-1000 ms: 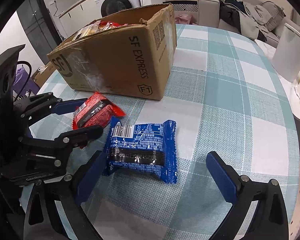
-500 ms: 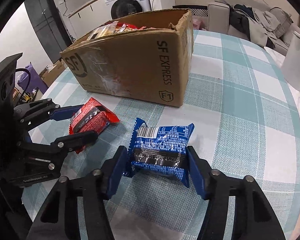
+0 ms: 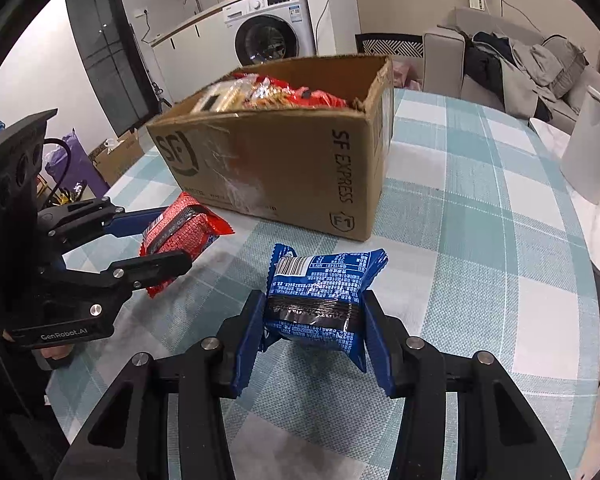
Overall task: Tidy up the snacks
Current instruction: 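Lift both packets over the box and lower them inside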
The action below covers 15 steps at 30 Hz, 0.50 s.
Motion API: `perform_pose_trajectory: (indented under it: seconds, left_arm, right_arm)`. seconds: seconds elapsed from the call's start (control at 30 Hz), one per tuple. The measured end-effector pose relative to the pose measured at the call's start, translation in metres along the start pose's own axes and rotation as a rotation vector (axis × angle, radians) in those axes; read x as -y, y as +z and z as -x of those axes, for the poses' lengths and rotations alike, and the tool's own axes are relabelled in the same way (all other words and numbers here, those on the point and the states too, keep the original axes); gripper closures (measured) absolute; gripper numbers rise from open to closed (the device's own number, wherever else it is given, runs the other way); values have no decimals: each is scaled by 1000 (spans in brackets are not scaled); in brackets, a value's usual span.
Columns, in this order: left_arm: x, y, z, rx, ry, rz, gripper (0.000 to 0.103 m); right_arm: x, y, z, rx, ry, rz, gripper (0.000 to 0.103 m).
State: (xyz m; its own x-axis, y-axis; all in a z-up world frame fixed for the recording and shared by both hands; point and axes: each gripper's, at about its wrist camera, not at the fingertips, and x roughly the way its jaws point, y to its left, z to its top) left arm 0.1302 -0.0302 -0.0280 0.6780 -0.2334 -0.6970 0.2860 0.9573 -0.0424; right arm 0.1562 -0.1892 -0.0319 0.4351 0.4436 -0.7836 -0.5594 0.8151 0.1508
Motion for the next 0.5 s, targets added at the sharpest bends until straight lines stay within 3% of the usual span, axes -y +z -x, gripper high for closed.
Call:
perform_pose_trajectory:
  seconds: [0.5]
  left_arm:
    - [-20,20,82,147,34,41,61]
  right_arm:
    - [-8,21,57,181,-6,-64,55]
